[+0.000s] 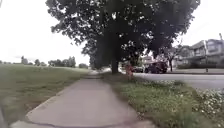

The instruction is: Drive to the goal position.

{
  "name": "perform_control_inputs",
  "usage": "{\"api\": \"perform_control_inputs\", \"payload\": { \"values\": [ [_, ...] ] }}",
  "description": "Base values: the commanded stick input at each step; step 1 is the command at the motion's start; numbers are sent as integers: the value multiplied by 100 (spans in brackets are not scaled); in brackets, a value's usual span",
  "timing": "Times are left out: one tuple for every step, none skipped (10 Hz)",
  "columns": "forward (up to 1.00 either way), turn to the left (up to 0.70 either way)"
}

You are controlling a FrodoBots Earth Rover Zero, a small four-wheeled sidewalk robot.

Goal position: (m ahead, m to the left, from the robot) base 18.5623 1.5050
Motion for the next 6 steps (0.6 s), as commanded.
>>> {"api": "perform_control_inputs", "payload": {
  "values": [
    [70, 0],
    [70, 0],
    [70, 0],
    [70, 0],
    [70, 0],
    [70, 0]
  ]
}}
